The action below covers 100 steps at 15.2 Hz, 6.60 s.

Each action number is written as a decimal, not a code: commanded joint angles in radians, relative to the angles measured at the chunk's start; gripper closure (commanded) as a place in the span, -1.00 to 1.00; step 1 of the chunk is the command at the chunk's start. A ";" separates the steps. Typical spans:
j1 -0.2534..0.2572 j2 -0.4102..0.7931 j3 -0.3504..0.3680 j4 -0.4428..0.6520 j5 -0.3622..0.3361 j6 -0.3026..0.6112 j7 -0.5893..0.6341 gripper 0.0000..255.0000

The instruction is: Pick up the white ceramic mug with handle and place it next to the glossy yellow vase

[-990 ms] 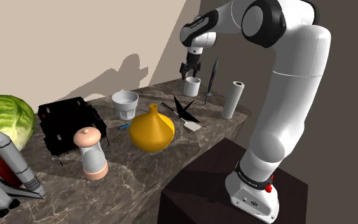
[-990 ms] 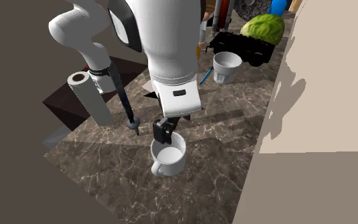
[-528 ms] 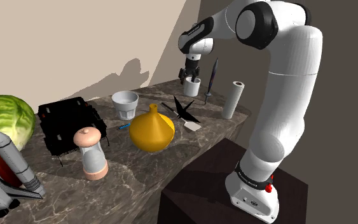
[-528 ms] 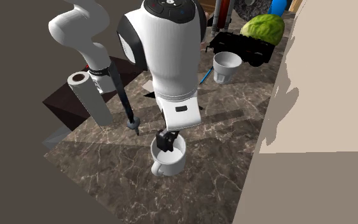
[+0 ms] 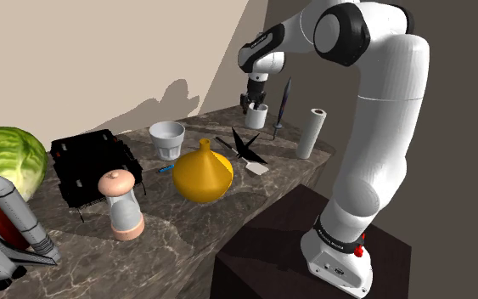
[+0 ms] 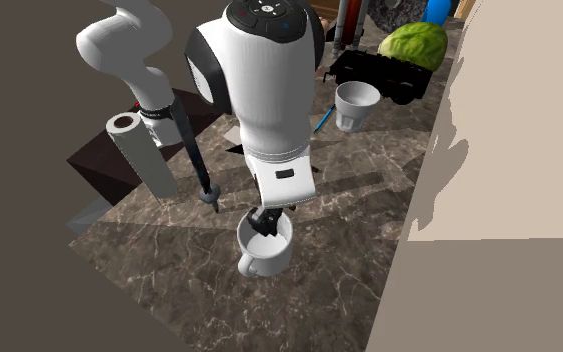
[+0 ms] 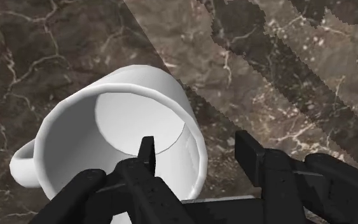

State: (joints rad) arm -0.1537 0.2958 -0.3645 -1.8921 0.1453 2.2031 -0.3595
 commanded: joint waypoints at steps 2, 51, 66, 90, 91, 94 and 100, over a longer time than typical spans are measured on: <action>0.000 0.000 0.000 0.000 0.000 0.000 0.000 1.00; -0.003 -0.091 -0.023 0.453 -0.054 -0.537 0.044 1.00; 0.105 -0.167 0.037 0.465 -0.096 -0.614 0.213 1.00; 0.318 -0.226 0.204 0.288 -0.141 -0.490 0.590 1.00; 0.318 -0.227 0.205 0.272 -0.142 -0.476 0.590 1.00; 0.318 -0.231 0.205 0.227 -0.142 -0.434 0.591 1.00; 0.319 -0.233 0.205 0.144 -0.143 -0.353 0.591 1.00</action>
State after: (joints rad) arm 0.1638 0.0650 -0.1605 -1.7321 0.0032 1.8351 0.2292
